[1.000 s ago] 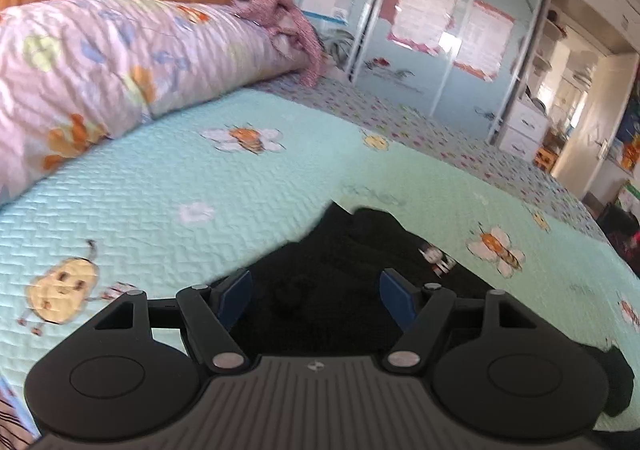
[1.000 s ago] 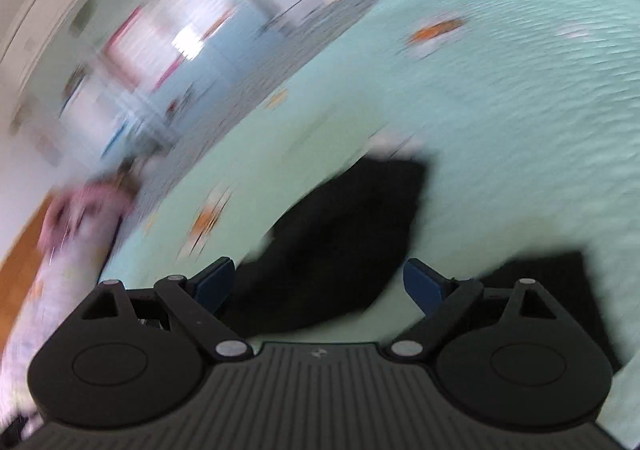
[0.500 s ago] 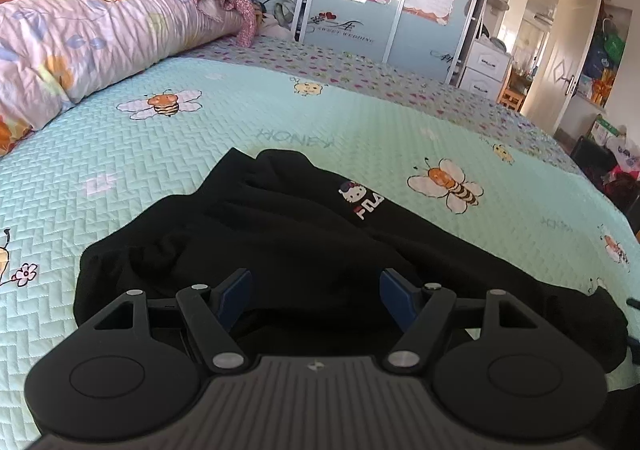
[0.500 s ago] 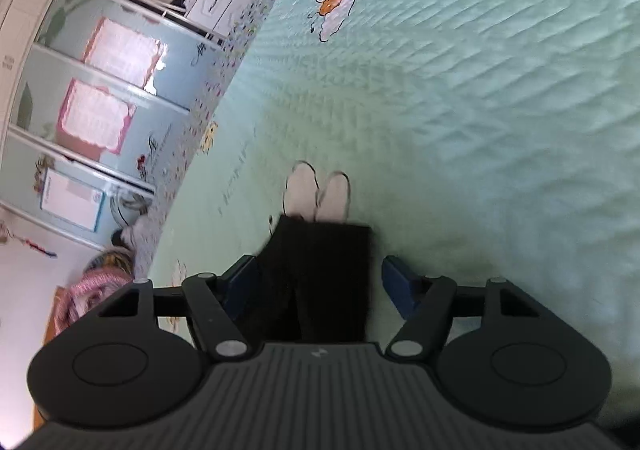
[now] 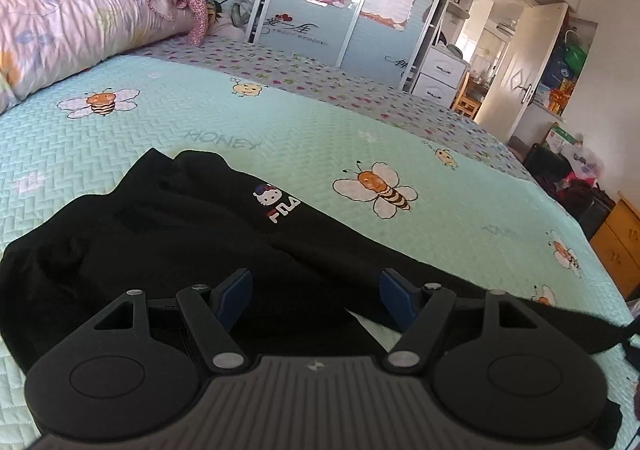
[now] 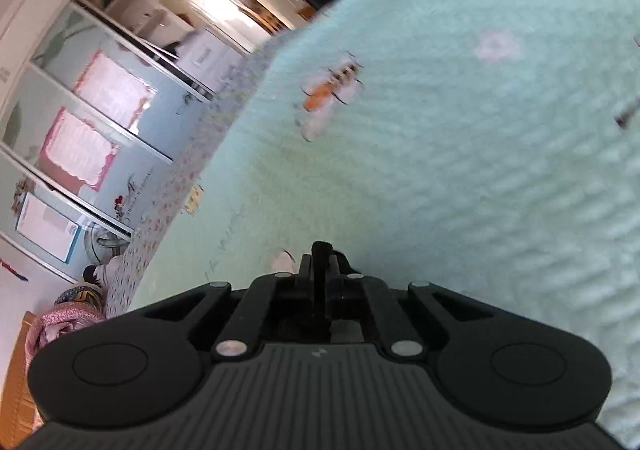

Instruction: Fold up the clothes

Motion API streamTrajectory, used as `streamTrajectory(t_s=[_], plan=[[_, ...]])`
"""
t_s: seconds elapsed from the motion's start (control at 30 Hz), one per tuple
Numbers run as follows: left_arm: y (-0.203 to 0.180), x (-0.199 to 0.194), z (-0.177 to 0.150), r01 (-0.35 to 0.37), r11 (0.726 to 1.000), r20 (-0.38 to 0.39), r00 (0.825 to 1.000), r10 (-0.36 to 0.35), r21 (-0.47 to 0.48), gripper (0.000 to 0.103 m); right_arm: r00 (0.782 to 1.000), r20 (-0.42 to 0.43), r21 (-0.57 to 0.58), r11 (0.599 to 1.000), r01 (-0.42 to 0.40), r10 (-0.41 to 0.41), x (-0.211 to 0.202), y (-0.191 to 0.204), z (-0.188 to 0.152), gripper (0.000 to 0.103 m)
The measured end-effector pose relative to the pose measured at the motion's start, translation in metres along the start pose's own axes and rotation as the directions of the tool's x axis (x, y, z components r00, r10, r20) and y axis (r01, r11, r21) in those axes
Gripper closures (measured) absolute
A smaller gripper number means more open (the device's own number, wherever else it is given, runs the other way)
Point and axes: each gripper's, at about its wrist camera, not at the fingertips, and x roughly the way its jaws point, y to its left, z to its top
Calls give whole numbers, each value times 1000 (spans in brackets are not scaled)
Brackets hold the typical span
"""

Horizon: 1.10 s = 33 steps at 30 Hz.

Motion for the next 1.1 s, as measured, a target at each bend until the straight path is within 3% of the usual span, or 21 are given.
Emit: streamTrajectory(t_s=[0.07,0.2,0.33,0.4,0.5,0.67,0.83,1.0,1.1], plan=[[10,-6,1,-26,1000,11,1000,27,-10,29,999,-26,4,1000,24,-24,0,-10,-9,88],[33,-14,7,-90,995,23,996,90,-33,29,1000,-10,36,999,-14,14,-21,-21,-31,66],[52,-21,17,-131,990,39,990,133,-59,29,996,50,-7,998,-68,69,-54,-12,-52,63],[61,-27,22,-142,987,49,988,146,-77,29,994,78,-30,997,-77,80,-68,-8,-63,54],[76,-35,21,-171,980,57,983,177,-102,29,992,68,-32,994,-100,102,-78,-3,-80,53],[111,-57,2,-216,959,24,974,224,-182,29,987,-56,-106,982,-158,153,-78,25,-122,52],[164,-76,-17,-232,909,-34,971,235,-348,29,949,-230,-175,950,-257,215,-67,65,-175,49],[218,-93,-31,-235,824,-90,971,221,-515,30,906,-358,-196,930,-310,227,-60,94,-219,49],[230,-82,-24,-207,824,-115,978,173,-527,29,891,-396,-223,918,-327,221,-64,109,-236,49]])
